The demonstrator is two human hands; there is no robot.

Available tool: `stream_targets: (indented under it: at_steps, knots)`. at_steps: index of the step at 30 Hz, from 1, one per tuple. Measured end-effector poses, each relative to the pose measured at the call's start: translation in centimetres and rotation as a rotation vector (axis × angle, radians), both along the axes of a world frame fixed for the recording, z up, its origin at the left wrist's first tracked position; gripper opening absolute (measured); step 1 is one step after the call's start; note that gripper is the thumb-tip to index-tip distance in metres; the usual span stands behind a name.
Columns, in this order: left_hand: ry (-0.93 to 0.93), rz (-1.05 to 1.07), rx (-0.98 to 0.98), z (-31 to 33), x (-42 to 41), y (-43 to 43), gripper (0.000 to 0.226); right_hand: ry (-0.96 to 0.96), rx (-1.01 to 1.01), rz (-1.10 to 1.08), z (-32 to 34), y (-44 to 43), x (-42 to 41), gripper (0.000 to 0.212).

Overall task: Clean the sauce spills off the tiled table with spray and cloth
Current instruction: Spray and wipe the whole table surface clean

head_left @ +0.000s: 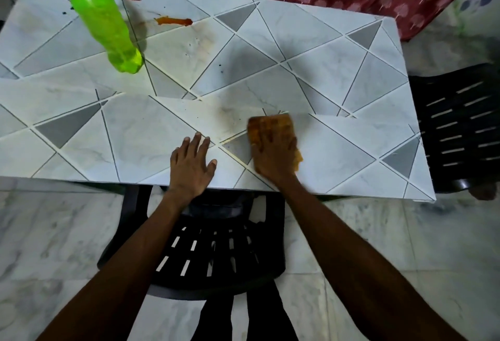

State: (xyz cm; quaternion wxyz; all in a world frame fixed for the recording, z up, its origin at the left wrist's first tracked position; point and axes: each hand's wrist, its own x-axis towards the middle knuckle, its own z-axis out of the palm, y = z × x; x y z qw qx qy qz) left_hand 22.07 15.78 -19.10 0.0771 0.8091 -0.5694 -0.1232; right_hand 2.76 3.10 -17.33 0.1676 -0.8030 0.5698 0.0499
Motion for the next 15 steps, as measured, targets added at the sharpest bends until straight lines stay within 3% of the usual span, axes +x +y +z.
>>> stream_targets:
  at_steps: [5,11,15]
  knots:
    - [0.018,-0.003,-0.013,-0.3,0.0,0.0,0.068,-0.026,-0.098,0.356,-0.7,7.4,-2.7,0.063]
    - [0.011,0.001,-0.018,-1.1,-0.3,0.5,0.064,-0.005,-0.053,0.155,-0.6,3.3,-14.1,0.061]
    - [-0.034,0.004,-0.014,-1.6,-0.1,0.6,0.063,0.008,-0.08,-0.003,-1.3,-4.1,-10.3,0.066]
